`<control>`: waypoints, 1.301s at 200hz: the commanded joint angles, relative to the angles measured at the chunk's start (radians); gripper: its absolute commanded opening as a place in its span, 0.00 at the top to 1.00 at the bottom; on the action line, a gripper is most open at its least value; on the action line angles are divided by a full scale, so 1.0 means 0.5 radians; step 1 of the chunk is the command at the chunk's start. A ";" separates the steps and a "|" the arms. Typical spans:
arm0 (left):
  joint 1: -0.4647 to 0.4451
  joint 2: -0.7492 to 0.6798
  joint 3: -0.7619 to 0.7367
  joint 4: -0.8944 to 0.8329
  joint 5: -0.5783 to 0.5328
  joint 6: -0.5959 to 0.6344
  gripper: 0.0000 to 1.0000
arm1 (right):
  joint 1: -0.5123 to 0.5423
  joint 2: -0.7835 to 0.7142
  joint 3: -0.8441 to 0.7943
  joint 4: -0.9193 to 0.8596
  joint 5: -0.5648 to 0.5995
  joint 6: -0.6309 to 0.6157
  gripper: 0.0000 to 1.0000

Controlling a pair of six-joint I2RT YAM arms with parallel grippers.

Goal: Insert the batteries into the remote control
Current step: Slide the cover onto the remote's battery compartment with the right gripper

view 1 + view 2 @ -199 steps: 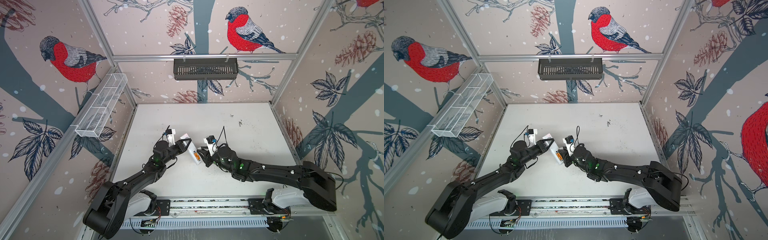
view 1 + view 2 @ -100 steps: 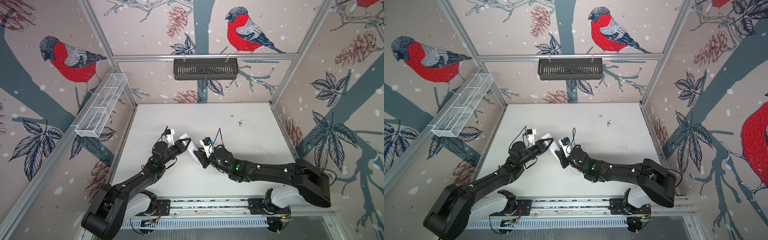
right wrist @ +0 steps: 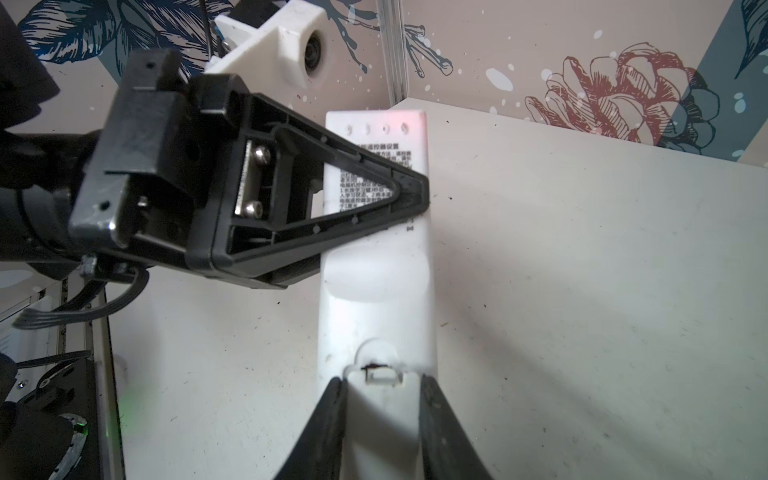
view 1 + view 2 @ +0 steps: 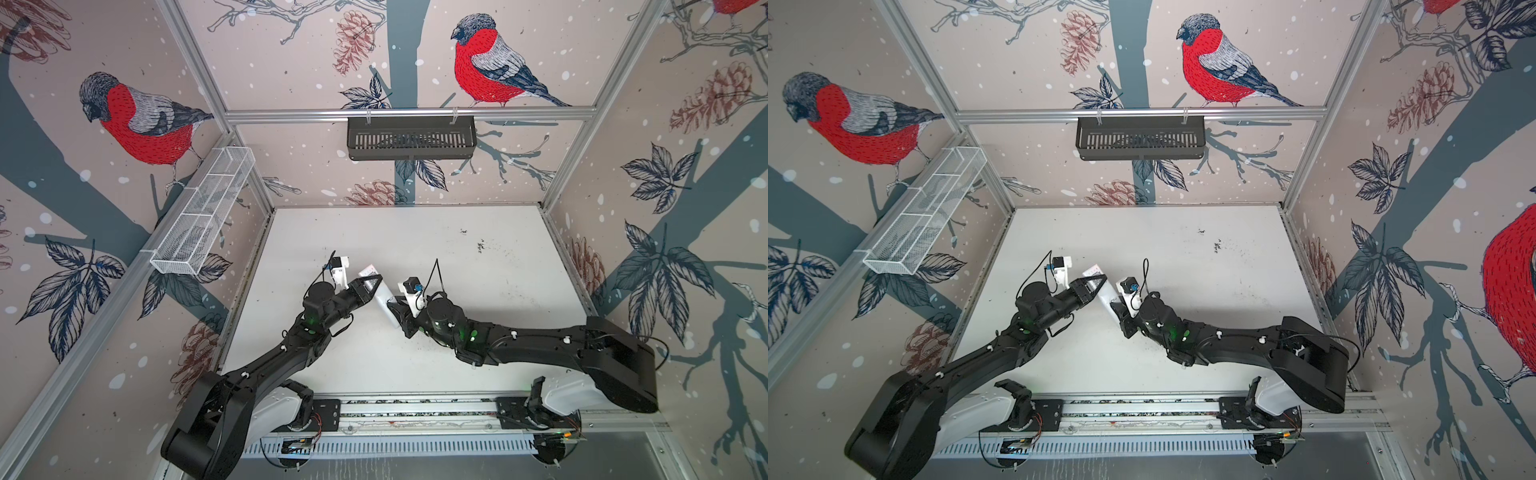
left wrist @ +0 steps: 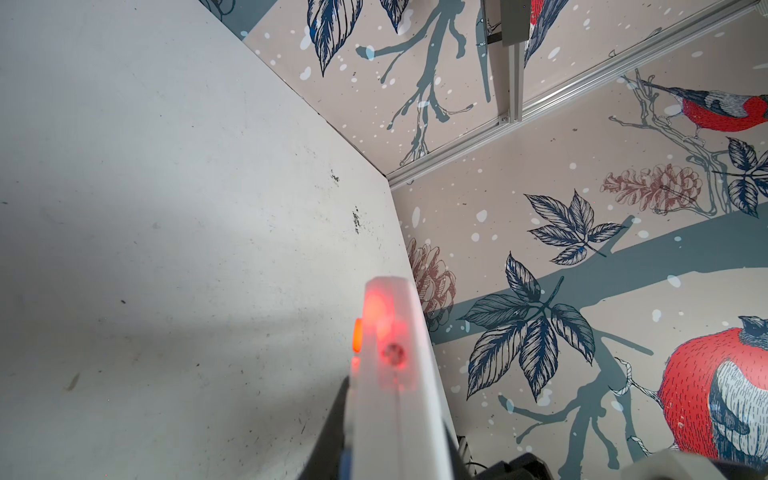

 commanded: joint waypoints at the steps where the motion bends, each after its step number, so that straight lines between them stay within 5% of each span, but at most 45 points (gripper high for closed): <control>1: -0.001 -0.010 0.024 0.089 -0.021 0.013 1.00 | 0.002 -0.011 -0.018 0.012 0.028 -0.026 0.68; 178: 0.003 -0.035 0.054 0.101 0.064 0.064 1.00 | -0.012 -0.026 -0.150 0.186 -0.170 -0.093 0.69; 260: 0.002 -0.033 0.058 0.095 0.067 0.074 1.00 | -0.018 -0.083 -0.138 0.140 -0.156 -0.087 0.53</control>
